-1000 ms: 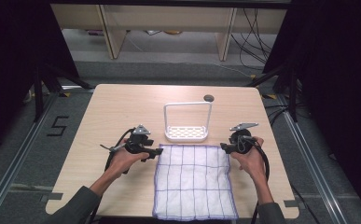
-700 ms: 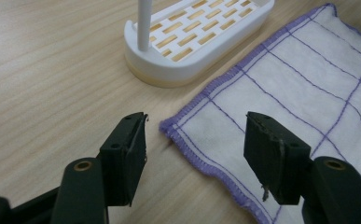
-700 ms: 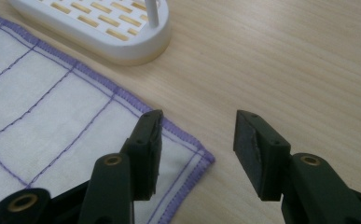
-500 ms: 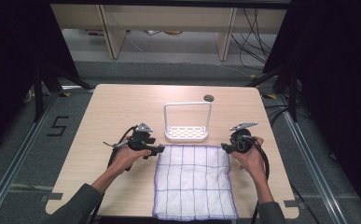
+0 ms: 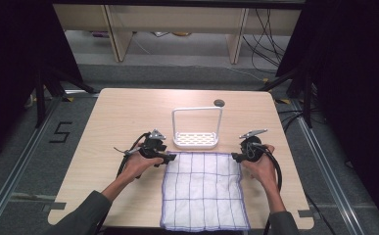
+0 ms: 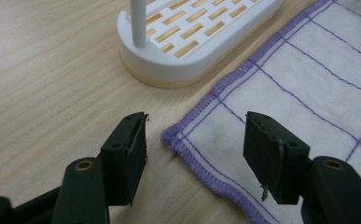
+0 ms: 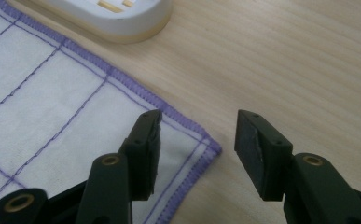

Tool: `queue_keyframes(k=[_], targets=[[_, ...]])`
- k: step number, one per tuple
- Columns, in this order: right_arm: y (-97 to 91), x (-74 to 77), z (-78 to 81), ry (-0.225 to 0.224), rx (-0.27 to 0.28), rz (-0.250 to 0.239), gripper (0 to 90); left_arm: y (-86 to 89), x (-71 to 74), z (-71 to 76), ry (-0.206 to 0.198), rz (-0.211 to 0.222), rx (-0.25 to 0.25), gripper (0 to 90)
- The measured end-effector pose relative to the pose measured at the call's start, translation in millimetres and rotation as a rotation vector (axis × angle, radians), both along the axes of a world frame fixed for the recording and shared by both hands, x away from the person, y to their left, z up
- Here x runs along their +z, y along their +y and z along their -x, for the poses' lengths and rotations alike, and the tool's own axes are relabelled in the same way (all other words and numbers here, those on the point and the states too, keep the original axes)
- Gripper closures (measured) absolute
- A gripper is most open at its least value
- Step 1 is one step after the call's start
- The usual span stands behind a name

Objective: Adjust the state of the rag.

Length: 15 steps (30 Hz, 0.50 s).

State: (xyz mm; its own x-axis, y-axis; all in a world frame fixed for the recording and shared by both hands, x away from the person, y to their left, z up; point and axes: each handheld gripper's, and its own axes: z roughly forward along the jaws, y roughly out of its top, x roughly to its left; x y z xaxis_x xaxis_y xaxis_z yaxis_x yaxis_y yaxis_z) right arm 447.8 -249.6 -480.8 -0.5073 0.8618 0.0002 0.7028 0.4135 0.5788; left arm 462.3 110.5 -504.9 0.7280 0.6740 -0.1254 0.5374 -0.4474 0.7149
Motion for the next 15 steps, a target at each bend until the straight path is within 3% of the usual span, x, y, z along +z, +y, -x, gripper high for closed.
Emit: queue_keyframes(k=[10,11,14,15], targets=[[-0.1,-4.3,-2.6,0.03,-0.012,0.008,51.1,-5.1,-5.4,-2.1,0.006,-0.041,-0.001,42.0],[1.9,-5.2,-1.5,0.051,-0.039,-0.004,51.2,-5.2,-5.3,-2.5,0.003,-0.042,-0.003,42.5],[1.8,-11.6,-2.6,0.037,-0.023,-0.014,54.9,-5.8,-6.2,-2.3,-0.019,-0.043,-0.016,48.0],[1.9,-11.7,-1.7,0.06,-0.015,-0.036,57.6,-6.1,-6.1,-2.0,-0.027,-0.049,-0.018,51.8]])
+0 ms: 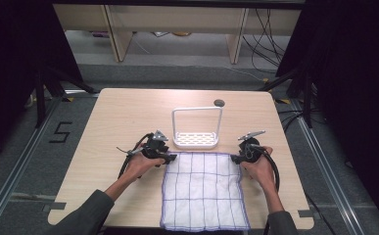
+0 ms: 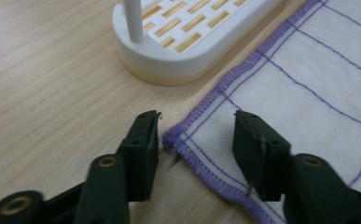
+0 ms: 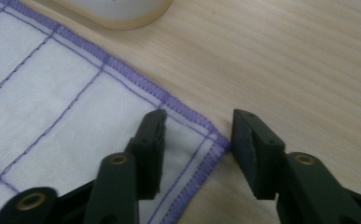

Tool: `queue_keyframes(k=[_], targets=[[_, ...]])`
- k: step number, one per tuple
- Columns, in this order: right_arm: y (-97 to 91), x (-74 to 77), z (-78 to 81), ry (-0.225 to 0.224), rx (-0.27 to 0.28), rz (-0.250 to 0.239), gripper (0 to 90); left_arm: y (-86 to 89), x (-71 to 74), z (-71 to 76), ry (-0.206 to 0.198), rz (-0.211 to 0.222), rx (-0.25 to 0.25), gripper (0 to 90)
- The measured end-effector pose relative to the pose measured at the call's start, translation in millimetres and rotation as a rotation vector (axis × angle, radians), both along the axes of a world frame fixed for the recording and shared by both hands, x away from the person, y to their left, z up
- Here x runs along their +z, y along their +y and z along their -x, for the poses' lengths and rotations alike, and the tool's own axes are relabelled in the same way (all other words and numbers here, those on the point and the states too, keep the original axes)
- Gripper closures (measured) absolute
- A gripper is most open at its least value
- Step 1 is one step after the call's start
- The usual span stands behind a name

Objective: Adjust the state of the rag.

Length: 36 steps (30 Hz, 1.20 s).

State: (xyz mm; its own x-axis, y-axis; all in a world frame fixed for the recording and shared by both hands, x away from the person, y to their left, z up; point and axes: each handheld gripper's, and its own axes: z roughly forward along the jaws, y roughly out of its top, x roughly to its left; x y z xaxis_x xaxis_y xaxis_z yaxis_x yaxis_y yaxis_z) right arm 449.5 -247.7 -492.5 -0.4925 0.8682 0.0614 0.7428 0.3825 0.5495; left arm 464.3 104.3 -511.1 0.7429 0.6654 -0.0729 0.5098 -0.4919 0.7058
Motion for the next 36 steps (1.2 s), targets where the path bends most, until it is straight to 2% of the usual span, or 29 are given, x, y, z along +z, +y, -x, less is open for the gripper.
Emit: queue_keyframes(k=[1,2,3,4,5,9,11,13,14,15,16,17,19,20,21,22,23,25,26,28,29,30,32,36], targets=[[-0.5,0.4,0.7,-0.004,-0.001,0.005,61.7,-0.3,-0.1,0.3,-0.008,-0.003,-0.005,54.7],[-0.8,0.1,0.5,-0.007,0.005,-0.01,66.3,-0.3,-0.1,0.3,-0.008,-0.003,-0.005,58.7],[-0.8,0.1,0.5,-0.007,0.005,-0.01,66.3,-0.9,-0.2,1.2,-0.009,-0.003,-0.007,58.7],[-1.2,-0.1,1.7,-0.001,0.001,-0.028,74.4,-1.7,-0.2,2.0,-0.008,0.003,-0.023,66.4],[-2.7,-0.7,1.0,-0.01,0.023,-0.034,79.0,-2.3,-0.3,2.8,-0.006,0.005,-0.032,70.9],[-1.1,-0.8,2.5,-0.008,0.039,-0.043,85.0,-4.0,-0.1,4.4,-0.014,0.001,-0.054,80.9],[0.6,-0.1,3.2,-0.033,0.044,-0.04,86.6,-3.6,0.3,5.6,-0.009,0.014,-0.059,83.8],[-1.1,3.0,3.4,-0.027,0.063,-0.025,86.9,-2.6,0.8,5.2,-0.015,0.017,-0.06,84.6],[-1.3,6.3,4.1,-0.048,0.07,-0.029,87.1,-0.5,3.3,5.5,-0.022,0.023,-0.06,84.8],[-1.3,6.3,4.1,-0.048,0.07,-0.029,87.1,-0.5,3.3,5.5,-0.022,0.023,-0.06,84.9],[-1.8,12.0,5.8,-0.073,0.08,-0.029,87.2,1.0,8.2,6.6,-0.036,0.026,-0.062,85.1],[-1.8,12.0,5.8,-0.073,0.08,-0.029,87.2,1.0,8.2,6.6,-0.036,0.026,-0.062,85.2],[0.4,22.8,9.2,-0.082,0.081,-0.037,87.2,2.0,16.5,8.9,-0.059,0.031,-0.076,85.3],[1.5,24.9,10.0,-0.105,0.081,-0.044,87.3,1.9,19.1,10.0,-0.072,0.037,-0.077,85.3],[0.8,29.1,10.9,-0.108,0.097,-0.041,87.2,2.3,21.7,10.6,-0.076,0.038,-0.083,85.3],[1.4,30.0,10.9,-0.143,0.108,-0.053,87.3,2.6,24.0,11.5,-0.082,0.042,-0.083,85.3],[1.9,35.2,13.1,-0.133,0.099,-0.058,87.3,3.4,26.3,11.9,-0.089,0.047,-0.084,85.4],[0.1,42.6,13.5,-0.172,0.128,-0.048,87.2,5.4,30.7,13.1,-0.1,0.072,-0.07,85.3],[0.8,46.5,15.5,-0.175,0.121,-0.051,87.3,8.2,34.1,12.9,-0.101,0.07,-0.075,85.3],[-0.3,54.9,17.2,-0.186,0.139,-0.045,87.3,12.8,40.5,13.4,-0.11,0.096,-0.065,85.3],[-0.9,57.7,17.2,-0.202,0.15,-0.046,87.3,13.5,43.6,14.2,-0.118,0.123,-0.05,85.3],[0.1,62.1,19.6,-0.191,0.126,-0.055,87.2,16.8,48.3,13.7,-0.127,0.114,-0.067,85.3],[-0.2,66.7,18.8,-0.223,0.138,-0.062,87.3,18.4,55.6,13.8,-0.145,0.151,-0.052,85.3],[0.4,73.7,17.4,-0.245,0.151,-0.06,87.3,21.4,64.5,12.3,-0.174,0.171,-0.055,85.2]])
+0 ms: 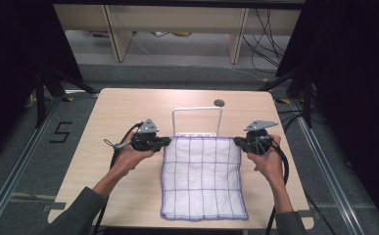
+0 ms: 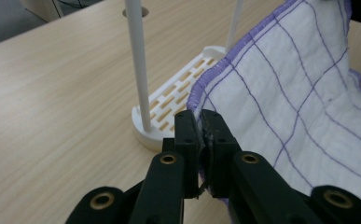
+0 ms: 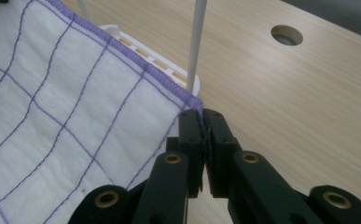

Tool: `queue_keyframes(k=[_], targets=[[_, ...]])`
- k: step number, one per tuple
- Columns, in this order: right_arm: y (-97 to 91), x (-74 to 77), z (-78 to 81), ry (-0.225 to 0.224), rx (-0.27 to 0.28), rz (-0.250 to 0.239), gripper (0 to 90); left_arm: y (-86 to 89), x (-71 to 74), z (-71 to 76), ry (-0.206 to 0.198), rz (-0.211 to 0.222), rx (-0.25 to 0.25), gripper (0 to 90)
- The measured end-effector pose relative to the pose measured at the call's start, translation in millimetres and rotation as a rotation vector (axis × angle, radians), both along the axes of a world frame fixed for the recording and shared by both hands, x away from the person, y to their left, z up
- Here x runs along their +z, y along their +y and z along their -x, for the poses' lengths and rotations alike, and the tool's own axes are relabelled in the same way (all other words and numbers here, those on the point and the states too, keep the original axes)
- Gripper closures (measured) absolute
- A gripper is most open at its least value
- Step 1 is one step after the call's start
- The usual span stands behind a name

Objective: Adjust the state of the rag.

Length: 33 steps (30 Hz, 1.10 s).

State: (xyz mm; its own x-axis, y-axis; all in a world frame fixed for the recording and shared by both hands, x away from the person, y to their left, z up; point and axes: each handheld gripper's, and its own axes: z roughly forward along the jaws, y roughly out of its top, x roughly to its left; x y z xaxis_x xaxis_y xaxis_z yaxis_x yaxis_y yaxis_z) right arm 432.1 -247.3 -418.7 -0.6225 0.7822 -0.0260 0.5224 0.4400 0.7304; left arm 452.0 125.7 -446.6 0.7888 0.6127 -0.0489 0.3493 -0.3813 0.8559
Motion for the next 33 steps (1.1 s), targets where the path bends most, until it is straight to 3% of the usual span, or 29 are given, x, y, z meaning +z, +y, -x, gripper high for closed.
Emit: queue_keyframes(k=[7,8,9,11,13,14,17,28,31,32,33], targets=[[1.3,6.3,21.4,-0.051,0.046,0.031,87.2,5.0,0.5,24.5,-0.016,-0.011,-0.049,84.9],[0.4,4.3,32.9,-0.055,0.049,0.039,87.2,7.7,-0.4,35.2,-0.031,-0.029,-0.065,84.8],[0.4,4.3,32.9,-0.055,0.049,0.039,87.2,7.7,-0.4,35.2,-0.031,-0.029,-0.065,84.8],[0.1,-1.0,50.3,-0.051,0.066,0.044,87.2,10.3,-3.7,54.0,-0.032,-0.043,-0.103,84.8],[0.1,-2.5,55.6,-0.061,0.083,0.049,87.2,10.6,-4.9,60.2,-0.038,-0.056,-0.119,84.8],[0.5,-5.2,66.9,-0.051,0.089,0.047,87.2,10.1,-7.7,72.0,-0.036,-0.055,-0.14,84.7],[0.0,-9.5,81.2,-0.059,0.105,0.054,87.1,9.8,-10.8,87.5,-0.035,-0.073,-0.162,84.7],[1.6,-26.6,123.5,-0.06,0.095,0.062,87.0,12.0,-21.9,116.5,-0.025,-0.108,-0.226,84.3],[2.2,-35.0,128.6,-0.05,0.108,0.073,86.8,8.8,-31.0,126.0,-0.003,-0.108,-0.248,84.0],[2.4,-37.2,130.9,-0.042,0.111,0.076,86.7,6.5,-38.6,132.9,0.014,-0.125,-0.265,83.9],[2.7,-39.5,133.2,-0.04,0.113,0.076,86.4,6.0,-42.5,135.0,0.006,-0.148,-0.284,83.7]])
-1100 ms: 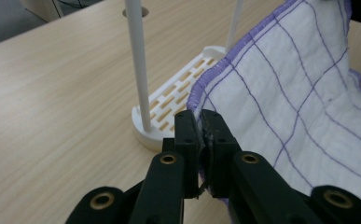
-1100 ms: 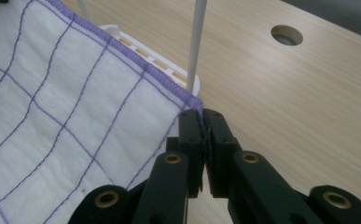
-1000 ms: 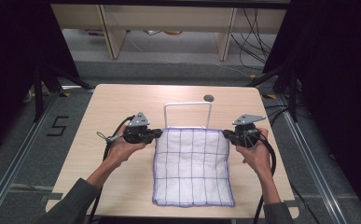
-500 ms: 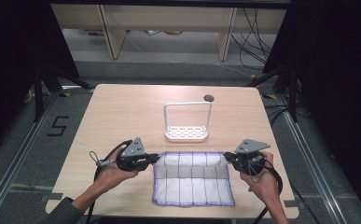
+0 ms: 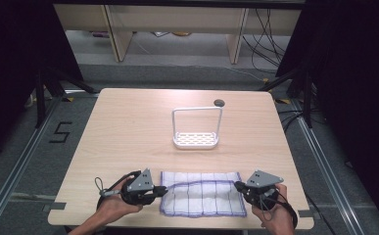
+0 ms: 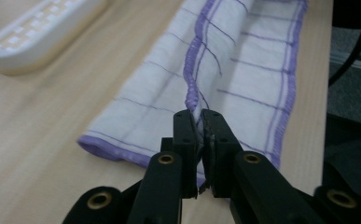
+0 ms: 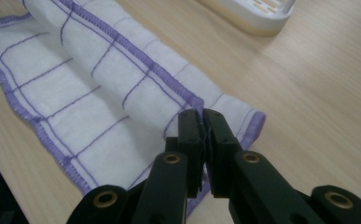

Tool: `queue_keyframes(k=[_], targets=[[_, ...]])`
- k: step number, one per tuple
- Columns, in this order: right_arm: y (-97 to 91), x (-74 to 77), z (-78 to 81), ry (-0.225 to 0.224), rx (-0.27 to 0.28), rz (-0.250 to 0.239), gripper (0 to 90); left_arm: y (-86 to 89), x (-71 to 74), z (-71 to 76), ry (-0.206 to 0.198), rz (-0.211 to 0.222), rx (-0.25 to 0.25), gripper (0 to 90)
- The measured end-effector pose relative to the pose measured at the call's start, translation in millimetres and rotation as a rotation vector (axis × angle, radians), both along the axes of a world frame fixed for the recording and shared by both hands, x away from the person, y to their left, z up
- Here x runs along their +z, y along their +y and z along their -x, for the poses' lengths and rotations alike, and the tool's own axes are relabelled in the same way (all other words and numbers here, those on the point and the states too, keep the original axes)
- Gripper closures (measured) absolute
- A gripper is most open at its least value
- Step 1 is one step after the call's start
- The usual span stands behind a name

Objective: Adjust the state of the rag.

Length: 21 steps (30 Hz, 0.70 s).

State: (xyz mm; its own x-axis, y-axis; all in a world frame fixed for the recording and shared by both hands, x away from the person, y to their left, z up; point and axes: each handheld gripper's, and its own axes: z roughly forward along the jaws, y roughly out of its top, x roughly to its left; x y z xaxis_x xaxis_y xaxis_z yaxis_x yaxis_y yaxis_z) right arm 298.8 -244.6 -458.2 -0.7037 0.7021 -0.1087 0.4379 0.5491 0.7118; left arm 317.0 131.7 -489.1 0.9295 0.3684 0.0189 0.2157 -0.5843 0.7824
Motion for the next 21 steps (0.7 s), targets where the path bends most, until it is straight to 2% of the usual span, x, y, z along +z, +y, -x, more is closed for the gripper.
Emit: queue_keyframes(k=[2,3,5,7,8,10,12,13,14,16,18,21], targets=[[0.4,-2.2,2.8,0.012,-0.005,0.001,85.9,-0.7,-3.6,3.4,0.012,-0.014,-0.001,83.2],[-0.6,-6.6,6.8,0.009,-0.005,0.001,85.3,-0.7,-10.8,7.1,0.03,-0.029,-0.005,83.0],[-1.5,-11.9,11.5,0.037,-0.001,0.006,83.0,-0.8,-16.2,8.4,0.027,-0.017,-0.011,82.2],[-3.9,-15.6,16.8,0.046,-0.007,0.001,81.1,-0.4,-17.7,10.0,0.039,-0.013,-0.013,81.1],[-5.2,-16.9,19.3,0.059,-0.009,-0.008,80.0,0.5,-16.9,11.6,0.053,-0.026,-0.006,80.3],[-7.0,-17.9,21.5,0.057,-0.012,-0.015,78.5,0.6,-16.9,11.7,0.037,-0.025,-0.02,77.0],[-11.7,-19.5,29.3,0.072,-0.015,-0.041,75.6,0.8,-17.3,16.7,0.064,-0.015,-0.031,73.6],[-12.9,-19.8,32.2,0.075,-0.017,-0.044,73.1,1.5,-17.8,17.7,0.071,-0.009,-0.034,68.9],[-14.0,-20.0,34.8,0.075,-0.019,-0.05,70.6,2.1,-17.4,20.7,0.097,0.014,-0.029,65.0],[-16.5,-18.9,40.4,0.07,-0.031,-0.065,70.0,3.7,-15.3,22.1,0.094,0.009,-0.046,60.9],[-18.5,-16.1,45.2,0.074,-0.036,-0.071,69.8,7.7,-10.3,27.2,0.085,0.043,-0.036,55.2],[-19.7,-14.4,48.3,0.062,-0.051,-0.069,68.8,11.2,-5.2,27.2,0.1,0.087,-0.028,53.2]])
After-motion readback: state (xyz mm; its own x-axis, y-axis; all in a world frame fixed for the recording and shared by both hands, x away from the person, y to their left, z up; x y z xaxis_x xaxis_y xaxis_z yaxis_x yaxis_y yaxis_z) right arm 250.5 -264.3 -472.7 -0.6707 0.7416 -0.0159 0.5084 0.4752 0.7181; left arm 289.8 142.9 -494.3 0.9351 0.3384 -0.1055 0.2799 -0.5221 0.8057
